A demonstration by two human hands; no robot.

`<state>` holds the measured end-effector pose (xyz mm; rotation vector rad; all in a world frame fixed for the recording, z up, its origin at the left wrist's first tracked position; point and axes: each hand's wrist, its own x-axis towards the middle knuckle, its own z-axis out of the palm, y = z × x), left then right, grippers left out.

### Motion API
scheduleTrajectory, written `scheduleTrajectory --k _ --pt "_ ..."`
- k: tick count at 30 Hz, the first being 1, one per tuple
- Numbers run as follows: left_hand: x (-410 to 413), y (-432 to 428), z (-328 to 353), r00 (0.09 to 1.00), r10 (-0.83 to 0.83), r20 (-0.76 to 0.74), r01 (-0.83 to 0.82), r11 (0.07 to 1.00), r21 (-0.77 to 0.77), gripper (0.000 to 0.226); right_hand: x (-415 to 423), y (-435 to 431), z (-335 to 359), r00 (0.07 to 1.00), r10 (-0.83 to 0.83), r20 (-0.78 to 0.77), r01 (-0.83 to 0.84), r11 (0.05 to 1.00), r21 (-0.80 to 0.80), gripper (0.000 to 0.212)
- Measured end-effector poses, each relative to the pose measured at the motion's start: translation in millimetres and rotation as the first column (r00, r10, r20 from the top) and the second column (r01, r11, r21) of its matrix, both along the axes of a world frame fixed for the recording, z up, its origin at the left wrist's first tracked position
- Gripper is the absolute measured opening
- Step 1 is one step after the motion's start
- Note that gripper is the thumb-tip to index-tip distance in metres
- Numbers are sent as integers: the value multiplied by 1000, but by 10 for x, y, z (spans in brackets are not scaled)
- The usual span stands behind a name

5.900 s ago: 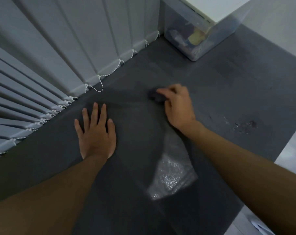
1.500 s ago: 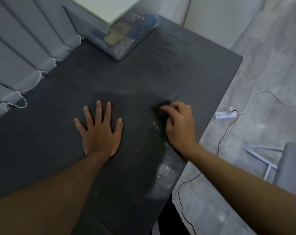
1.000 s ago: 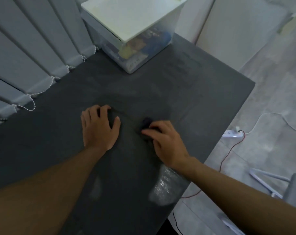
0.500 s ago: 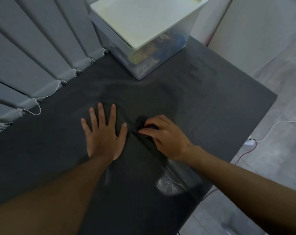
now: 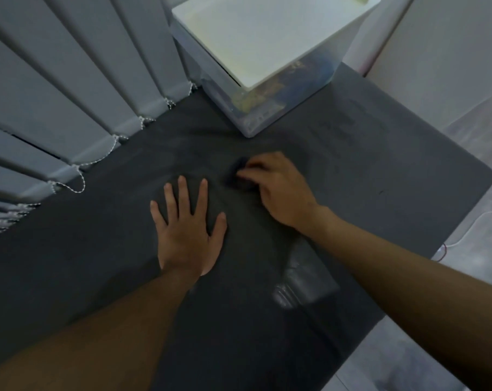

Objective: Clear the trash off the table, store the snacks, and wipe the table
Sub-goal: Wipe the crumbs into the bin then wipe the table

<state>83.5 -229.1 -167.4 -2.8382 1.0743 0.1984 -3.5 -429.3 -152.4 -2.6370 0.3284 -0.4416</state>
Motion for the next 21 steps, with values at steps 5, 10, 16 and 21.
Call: scheduleTrajectory --k 5,10,16,21 --pt "3 -1 8 1000 -2 -5 2 1000 10 75 166 -142 -39 894 -446 42 442 894 77 47" --pt "4 -2 16 1000 1 -10 -1 1000 11 75 -136 66 -5 991 136 -9 -136 991 1 43" --pt "8 -1 8 999 10 -31 -10 1000 -24 75 -436 -564 -46 868 -494 56 491 869 58 48" --pt "4 10 -1 999 -34 -37 31 997 -69 68 -644 -13 -55 989 -138 58 137 990 25 44"
